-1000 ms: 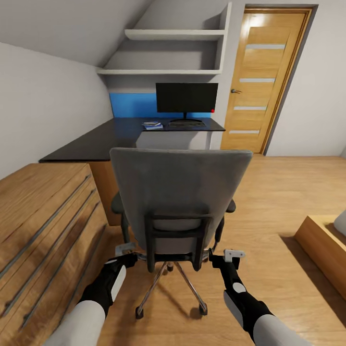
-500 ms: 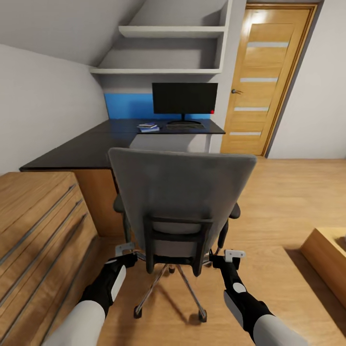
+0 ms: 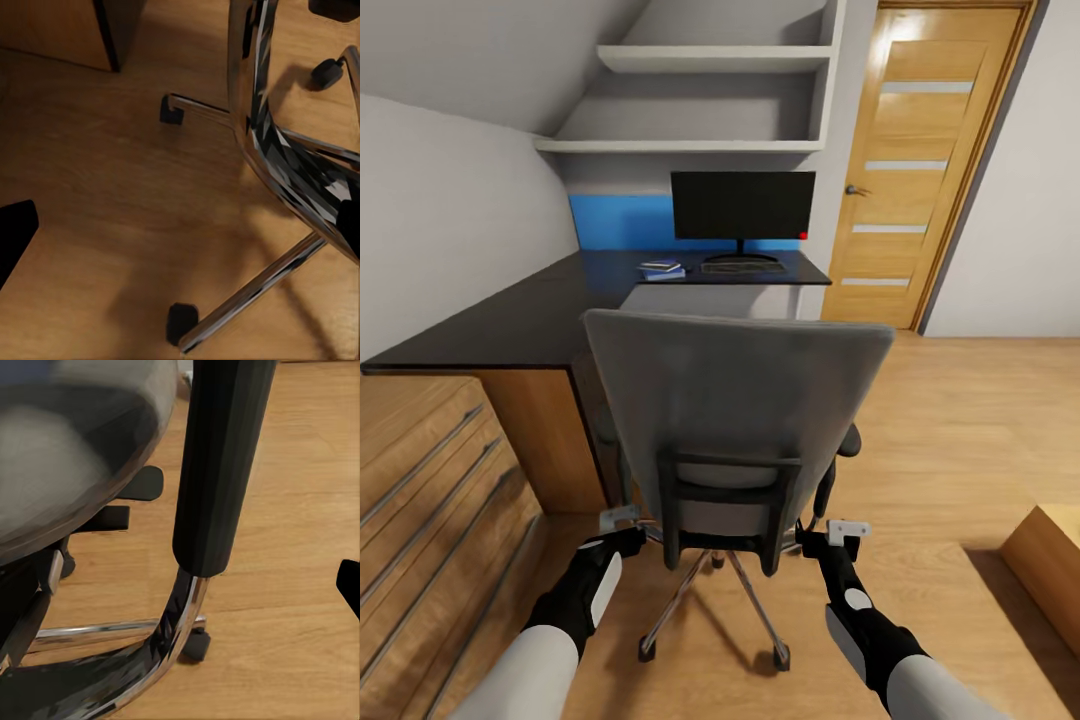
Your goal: In the bedroom, organize the workspace by keeping the computer under the desk, ensuring the monitor is on the desk, placing the keyboard on the desk next to the monitor, placing the mouse on the desk next to the keyboard, moving the folder from the swivel chair onto the desk next to the mouse, stacking the notebook on top of the folder with the pen on top of the notebook, and positioning the swivel chair next to the desk.
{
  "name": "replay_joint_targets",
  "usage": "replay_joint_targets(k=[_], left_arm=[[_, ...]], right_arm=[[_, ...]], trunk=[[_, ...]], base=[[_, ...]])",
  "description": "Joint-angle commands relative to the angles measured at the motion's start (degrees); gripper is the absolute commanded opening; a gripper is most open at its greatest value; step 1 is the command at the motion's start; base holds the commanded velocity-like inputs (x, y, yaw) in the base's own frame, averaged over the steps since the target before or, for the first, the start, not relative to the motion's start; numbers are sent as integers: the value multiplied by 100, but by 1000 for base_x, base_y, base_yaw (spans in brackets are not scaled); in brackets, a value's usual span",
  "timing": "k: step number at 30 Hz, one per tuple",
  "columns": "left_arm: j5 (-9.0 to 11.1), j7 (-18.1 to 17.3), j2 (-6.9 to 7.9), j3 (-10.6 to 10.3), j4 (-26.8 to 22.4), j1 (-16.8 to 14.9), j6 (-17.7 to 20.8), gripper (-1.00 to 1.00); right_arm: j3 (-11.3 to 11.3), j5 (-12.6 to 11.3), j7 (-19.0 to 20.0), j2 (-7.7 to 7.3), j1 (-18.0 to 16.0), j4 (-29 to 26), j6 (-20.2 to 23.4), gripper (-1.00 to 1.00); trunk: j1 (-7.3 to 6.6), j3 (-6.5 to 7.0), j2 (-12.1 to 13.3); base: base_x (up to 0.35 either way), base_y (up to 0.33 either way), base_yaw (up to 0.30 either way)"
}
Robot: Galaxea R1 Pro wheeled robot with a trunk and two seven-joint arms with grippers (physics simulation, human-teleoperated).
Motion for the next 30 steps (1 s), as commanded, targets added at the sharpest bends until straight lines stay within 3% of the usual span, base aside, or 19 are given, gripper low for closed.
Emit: replay_joint_targets(k=[1,30], left_arm=[[-22,-6,-11,18,-10,-5,27,100],[-22,0,-11,10,-1,-5,20,100]], right_arm=[[75,-1,-7,-1,-9,-6,-13,100],[74,-4,2,-7,-8,1,-31,100]], trunk=[[1,-7,-2],[1,-17,-2]], base=[[251,-127,158],[245,-114,34]])
